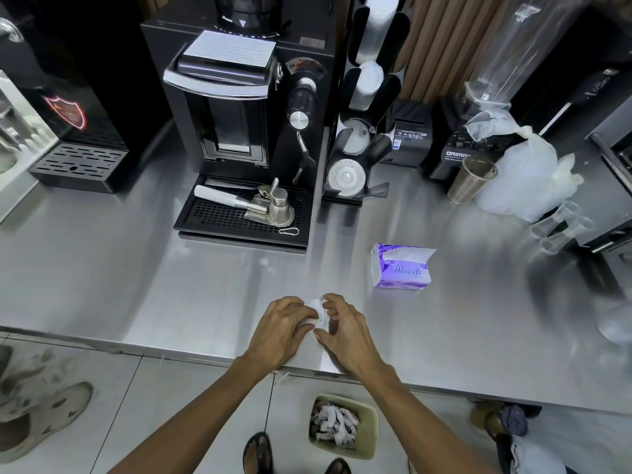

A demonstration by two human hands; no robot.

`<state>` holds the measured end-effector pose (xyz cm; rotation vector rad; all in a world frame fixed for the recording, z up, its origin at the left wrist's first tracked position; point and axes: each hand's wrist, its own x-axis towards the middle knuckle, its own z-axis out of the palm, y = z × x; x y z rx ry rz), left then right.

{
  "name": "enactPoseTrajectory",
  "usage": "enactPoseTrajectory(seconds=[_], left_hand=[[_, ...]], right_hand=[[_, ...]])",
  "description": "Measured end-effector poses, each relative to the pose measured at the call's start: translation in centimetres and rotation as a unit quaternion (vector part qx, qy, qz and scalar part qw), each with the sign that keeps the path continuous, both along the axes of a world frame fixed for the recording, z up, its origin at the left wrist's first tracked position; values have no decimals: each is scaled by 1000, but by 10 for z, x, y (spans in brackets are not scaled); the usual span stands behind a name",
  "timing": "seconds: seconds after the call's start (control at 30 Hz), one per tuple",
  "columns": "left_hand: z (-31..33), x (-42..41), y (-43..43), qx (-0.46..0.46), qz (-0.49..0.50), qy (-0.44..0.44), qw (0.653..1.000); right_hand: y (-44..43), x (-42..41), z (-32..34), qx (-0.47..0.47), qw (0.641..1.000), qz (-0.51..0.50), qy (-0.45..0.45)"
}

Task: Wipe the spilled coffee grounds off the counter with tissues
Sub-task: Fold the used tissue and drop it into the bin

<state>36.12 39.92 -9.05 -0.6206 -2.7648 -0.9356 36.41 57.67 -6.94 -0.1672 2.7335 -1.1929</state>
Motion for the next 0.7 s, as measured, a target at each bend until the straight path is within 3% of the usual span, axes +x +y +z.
enactPoseTrajectory(seconds=[0.3,0.53,0.7], left_hand=[[4,-7,-4,0,-3,-77,997],[6,-17,-4,29,-10,-58,998],[-1,-15,-9,-14,-5,-143,990]], right_hand=[[-2,-10,8,0,999,30,-22],[-1,-12,10,35,998,55,-4],[0,-11,13,36,997,72,12]])
